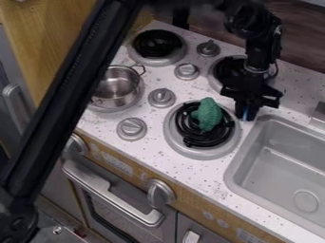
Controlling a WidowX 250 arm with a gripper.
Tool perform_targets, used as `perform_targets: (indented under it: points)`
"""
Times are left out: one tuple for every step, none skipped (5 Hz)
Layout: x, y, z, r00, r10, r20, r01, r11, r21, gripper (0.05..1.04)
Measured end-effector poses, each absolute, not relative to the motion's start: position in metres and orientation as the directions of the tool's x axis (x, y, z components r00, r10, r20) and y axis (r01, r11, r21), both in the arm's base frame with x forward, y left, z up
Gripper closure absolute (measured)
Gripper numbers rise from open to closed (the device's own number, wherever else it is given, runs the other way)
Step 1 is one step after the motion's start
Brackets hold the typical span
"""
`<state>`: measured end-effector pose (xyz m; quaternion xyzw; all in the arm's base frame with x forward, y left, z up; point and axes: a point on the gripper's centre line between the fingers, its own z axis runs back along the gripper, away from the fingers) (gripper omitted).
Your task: Move the blue spatula to the right of the two middle burner switches
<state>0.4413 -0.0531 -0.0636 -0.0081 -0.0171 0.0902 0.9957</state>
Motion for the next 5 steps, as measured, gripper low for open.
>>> perform_targets:
  points:
    - [0.448,-0.046,-0.029,0.976,0.171,0.132,-0.168,0.985,-0.038,0.908]
    - [0.445,-0.022,0.008,0.966,0.185,0.18,-0.182,0.983,-0.033,0.908]
    - [0.433,0.025,0.021,0.951,0.261,0.166,-0.263,0.965,-0.008,0.908]
    - [0.415,0.059,0.008,0.944,0.308,0.119,-0.31,0.951,0.002,0.908]
    - [0.394,0.083,-0.005,0.947,0.315,0.062,-0.316,0.948,0.022,0.908]
